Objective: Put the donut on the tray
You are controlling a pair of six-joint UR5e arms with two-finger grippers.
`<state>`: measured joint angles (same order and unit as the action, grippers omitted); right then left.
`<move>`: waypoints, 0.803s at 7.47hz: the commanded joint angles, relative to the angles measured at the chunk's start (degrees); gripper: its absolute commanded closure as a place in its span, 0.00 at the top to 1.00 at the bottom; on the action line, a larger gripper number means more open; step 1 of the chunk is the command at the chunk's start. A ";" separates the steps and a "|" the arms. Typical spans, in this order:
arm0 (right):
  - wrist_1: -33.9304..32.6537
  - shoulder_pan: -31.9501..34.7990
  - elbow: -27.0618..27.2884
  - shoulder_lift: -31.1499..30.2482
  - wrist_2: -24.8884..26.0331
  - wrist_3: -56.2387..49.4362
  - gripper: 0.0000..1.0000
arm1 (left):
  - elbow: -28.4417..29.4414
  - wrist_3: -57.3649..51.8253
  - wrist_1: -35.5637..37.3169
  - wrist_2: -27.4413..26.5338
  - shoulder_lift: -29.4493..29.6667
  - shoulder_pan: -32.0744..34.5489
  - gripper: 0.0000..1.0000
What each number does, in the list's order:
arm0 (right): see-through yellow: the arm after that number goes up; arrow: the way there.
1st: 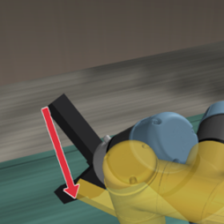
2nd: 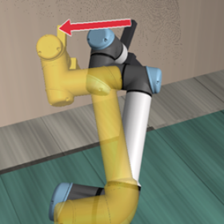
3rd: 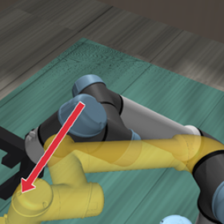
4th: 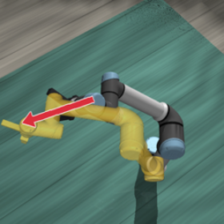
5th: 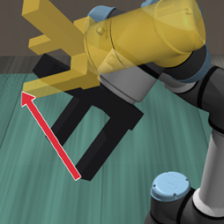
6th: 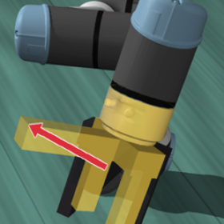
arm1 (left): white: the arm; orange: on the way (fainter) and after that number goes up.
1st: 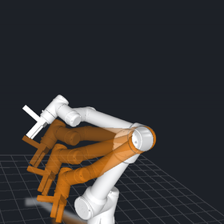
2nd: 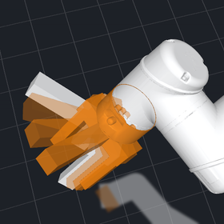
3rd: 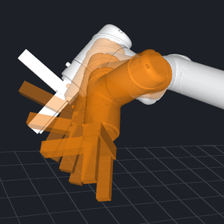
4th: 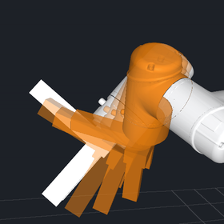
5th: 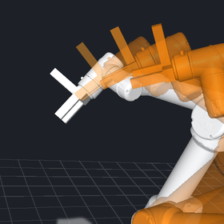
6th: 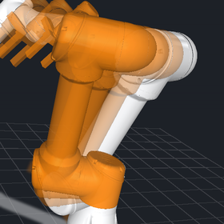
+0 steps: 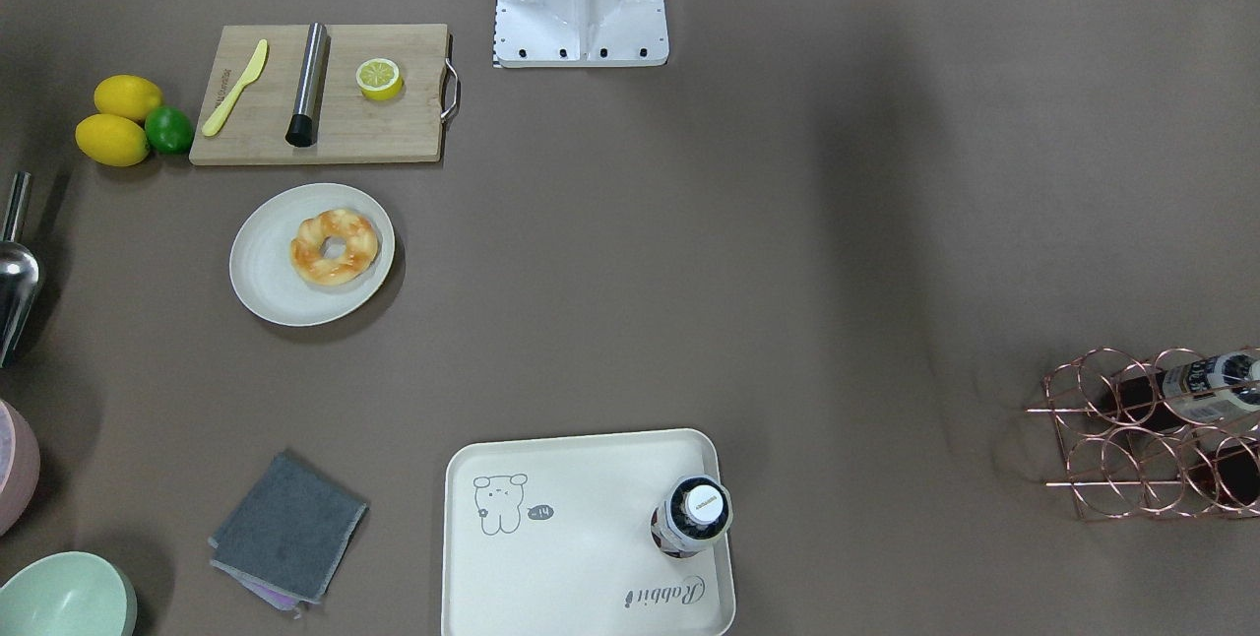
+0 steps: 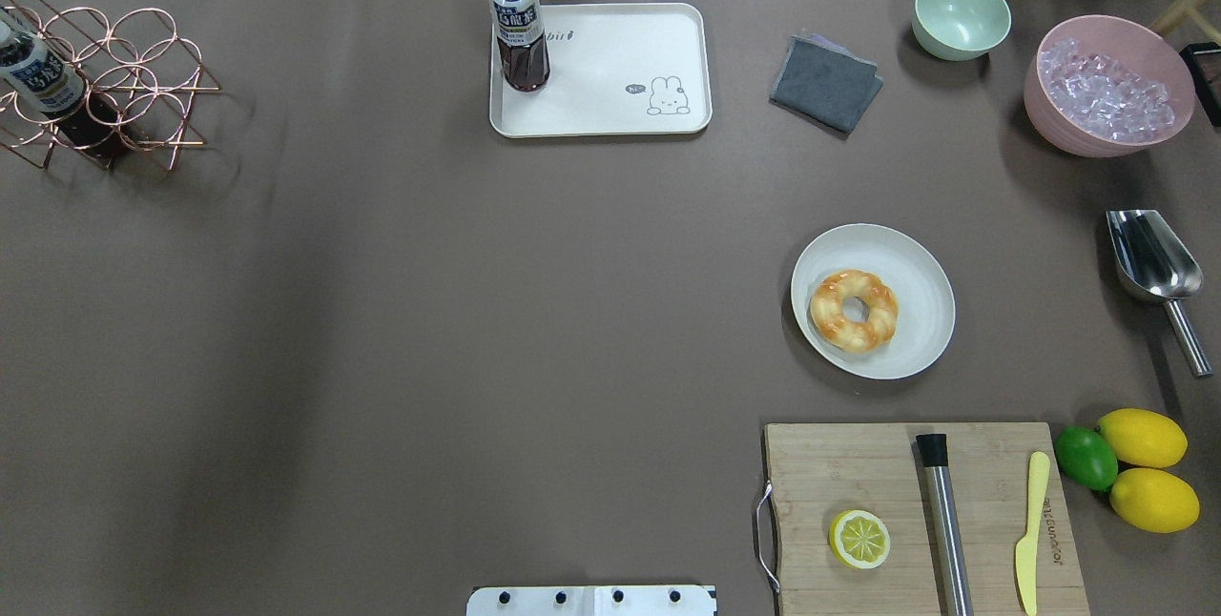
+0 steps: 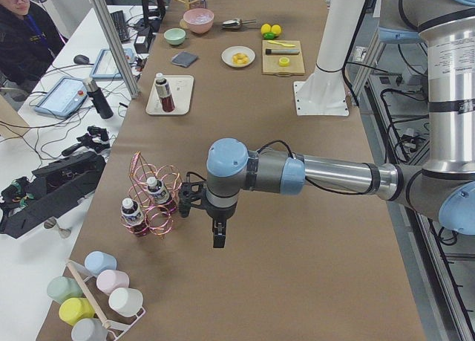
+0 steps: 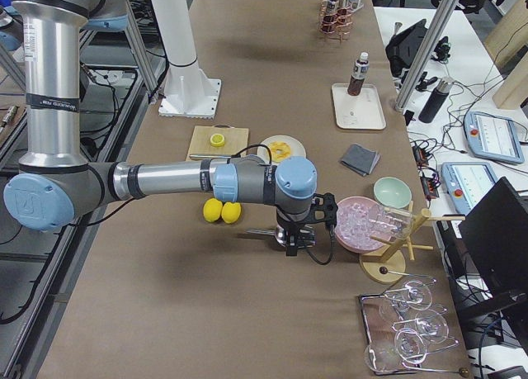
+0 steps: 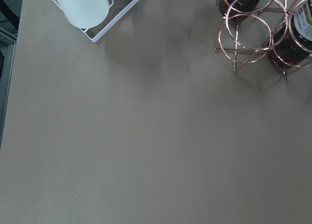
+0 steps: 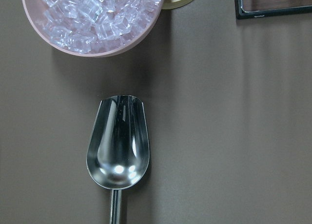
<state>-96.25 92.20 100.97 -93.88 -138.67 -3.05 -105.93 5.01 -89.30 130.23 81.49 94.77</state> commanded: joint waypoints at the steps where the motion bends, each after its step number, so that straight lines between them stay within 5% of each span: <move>1: 0.09 0.09 0.36 -0.69 0.24 -0.03 1.00 | 0.11 0.00 0.09 0.12 -0.10 -0.02 0.98; 6: 0.36 0.17 0.28 -1.48 0.42 -0.29 1.00 | -0.15 0.17 -0.09 0.47 -0.10 -0.02 0.98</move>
<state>-95.99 92.29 101.27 -95.30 -138.43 -3.24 -105.95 5.10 -89.35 130.63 81.39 94.75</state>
